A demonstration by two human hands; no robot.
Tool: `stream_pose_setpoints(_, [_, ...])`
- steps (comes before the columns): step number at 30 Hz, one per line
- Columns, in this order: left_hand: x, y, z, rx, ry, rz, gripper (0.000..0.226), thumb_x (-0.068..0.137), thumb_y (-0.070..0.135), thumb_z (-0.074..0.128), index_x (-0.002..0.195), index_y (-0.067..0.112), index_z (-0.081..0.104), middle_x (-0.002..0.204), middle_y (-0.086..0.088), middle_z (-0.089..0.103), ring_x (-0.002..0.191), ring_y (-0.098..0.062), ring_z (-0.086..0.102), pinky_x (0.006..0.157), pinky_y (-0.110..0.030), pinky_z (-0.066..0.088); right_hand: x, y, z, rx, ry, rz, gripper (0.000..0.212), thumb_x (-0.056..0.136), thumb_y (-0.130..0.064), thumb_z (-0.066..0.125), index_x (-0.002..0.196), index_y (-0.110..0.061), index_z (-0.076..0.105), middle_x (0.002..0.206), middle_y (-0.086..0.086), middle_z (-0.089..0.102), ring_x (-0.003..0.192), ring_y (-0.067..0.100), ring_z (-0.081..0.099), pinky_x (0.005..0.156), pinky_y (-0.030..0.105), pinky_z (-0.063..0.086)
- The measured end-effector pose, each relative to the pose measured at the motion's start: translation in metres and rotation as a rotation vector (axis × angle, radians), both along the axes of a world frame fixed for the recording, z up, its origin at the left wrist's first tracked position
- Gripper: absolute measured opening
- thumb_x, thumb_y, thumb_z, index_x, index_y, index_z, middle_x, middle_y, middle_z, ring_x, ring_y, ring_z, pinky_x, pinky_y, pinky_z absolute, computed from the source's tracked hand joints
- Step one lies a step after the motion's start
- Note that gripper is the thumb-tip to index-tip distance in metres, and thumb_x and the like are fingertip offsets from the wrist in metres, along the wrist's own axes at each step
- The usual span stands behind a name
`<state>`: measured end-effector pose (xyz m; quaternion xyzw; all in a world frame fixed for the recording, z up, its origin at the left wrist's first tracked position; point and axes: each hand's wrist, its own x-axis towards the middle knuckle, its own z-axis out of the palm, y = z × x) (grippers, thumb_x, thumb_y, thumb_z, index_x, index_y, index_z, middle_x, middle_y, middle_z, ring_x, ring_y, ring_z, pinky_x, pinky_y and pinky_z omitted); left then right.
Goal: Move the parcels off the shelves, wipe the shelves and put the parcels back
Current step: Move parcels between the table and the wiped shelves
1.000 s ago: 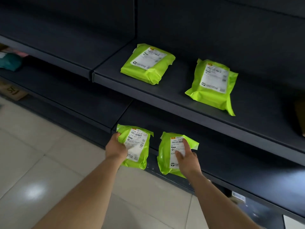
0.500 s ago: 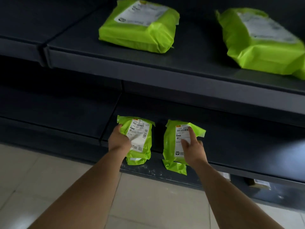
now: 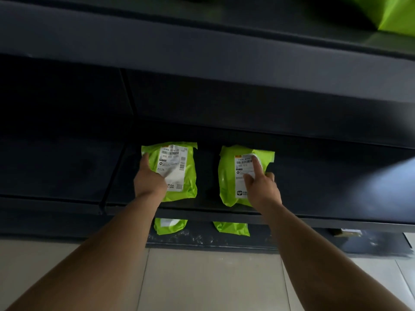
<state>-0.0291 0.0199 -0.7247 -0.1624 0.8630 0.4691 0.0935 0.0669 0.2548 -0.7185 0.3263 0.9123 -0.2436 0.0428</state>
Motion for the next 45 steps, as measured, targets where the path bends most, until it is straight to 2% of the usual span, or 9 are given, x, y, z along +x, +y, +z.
stream_pose_setpoints(2, [0.001,0.004,0.005,-0.028,0.047,-0.016,0.068,0.09,-0.006,0.035,0.15,0.026,0.025,0.139,-0.018,0.045,0.119,-0.036,0.051,0.087,-0.039,0.05,-0.002,0.003,-0.004,0.071,-0.058,-0.004,0.059,0.1,-0.047,0.031,0.149,-0.045,0.0,0.131,0.019,0.04,0.113,0.037,0.048,0.097,0.048,0.041])
stream_pose_setpoints(4, [0.006,0.005,0.007,-0.17,0.174,-0.067,0.058,0.092,0.003,0.04,0.147,0.02,0.031,0.146,-0.02,0.031,0.13,-0.04,0.037,0.102,-0.049,0.038,-0.002,0.002,-0.005,0.142,-0.054,-0.022,0.058,0.099,-0.049,0.031,0.15,-0.042,0.004,0.146,0.023,0.027,0.13,0.04,0.034,0.106,0.049,0.03])
stream_pose_setpoints(8, [0.027,0.007,0.009,-0.513,0.448,-0.256,0.05,0.087,0.039,0.059,0.133,0.02,0.05,0.141,-0.016,0.035,0.126,-0.038,0.034,0.101,-0.05,0.032,0.005,-0.017,-0.004,0.328,0.089,0.045,0.059,0.094,-0.052,0.04,0.148,-0.031,0.025,0.149,0.017,0.026,0.136,0.035,0.024,0.111,0.046,0.025])
stream_pose_setpoints(12, [0.038,0.009,0.0,-0.697,0.353,-0.474,0.069,0.078,0.065,0.055,0.139,0.035,0.039,0.142,-0.007,0.032,0.126,-0.031,0.031,0.102,-0.045,0.029,0.014,-0.034,-0.012,0.354,0.051,0.164,0.057,0.089,-0.056,0.047,0.139,-0.034,0.035,0.141,0.007,0.033,0.129,0.03,0.03,0.107,0.043,0.028])
stream_pose_setpoints(17, [0.027,0.006,-0.011,-0.74,0.33,-0.538,0.071,0.086,0.058,0.052,0.148,0.034,0.025,0.153,-0.006,0.024,0.134,-0.03,0.032,0.108,-0.044,0.028,0.014,-0.021,-0.019,0.365,-0.007,0.165,0.063,0.092,-0.041,0.05,0.149,-0.034,0.022,0.15,0.009,0.023,0.138,0.033,0.019,0.116,0.045,0.019])
stream_pose_setpoints(28, [0.013,0.013,-0.006,-0.722,0.273,-0.497,0.072,0.087,0.055,0.055,0.148,0.031,0.024,0.152,-0.008,0.022,0.138,-0.031,0.022,0.109,-0.046,0.026,0.006,-0.001,-0.014,0.353,-0.06,0.123,0.064,0.095,-0.025,0.049,0.151,-0.032,0.018,0.151,0.007,0.021,0.141,0.031,0.016,0.118,0.043,0.016])
stream_pose_setpoints(36, [0.016,0.012,0.004,-0.689,0.253,-0.506,0.066,0.09,0.055,0.049,0.147,0.032,0.025,0.153,-0.008,0.016,0.136,-0.033,0.019,0.106,-0.049,0.026,0.016,-0.006,-0.005,0.282,-0.056,0.096,0.058,0.1,-0.036,0.037,0.151,-0.029,0.012,0.158,0.009,0.011,0.146,0.031,0.007,0.119,0.044,0.012])
stream_pose_setpoints(41, [0.023,0.009,0.019,-0.698,0.227,-0.531,0.063,0.093,0.047,0.048,0.147,0.025,0.027,0.151,-0.01,0.024,0.134,-0.032,0.025,0.106,-0.046,0.027,0.031,-0.016,0.008,0.268,-0.021,0.069,0.056,0.1,-0.036,0.036,0.152,-0.026,0.017,0.158,0.007,0.017,0.146,0.028,0.011,0.118,0.042,0.013])
stream_pose_setpoints(45, [0.048,0.008,0.04,-0.667,0.25,-0.583,0.053,0.092,0.035,0.052,0.141,0.018,0.04,0.138,-0.009,0.046,0.126,-0.031,0.04,0.099,-0.042,0.035,0.059,-0.027,0.027,0.222,0.023,0.047,0.05,0.099,-0.034,0.037,0.148,-0.023,0.03,0.153,0.003,0.031,0.143,0.025,0.02,0.116,0.04,0.017])
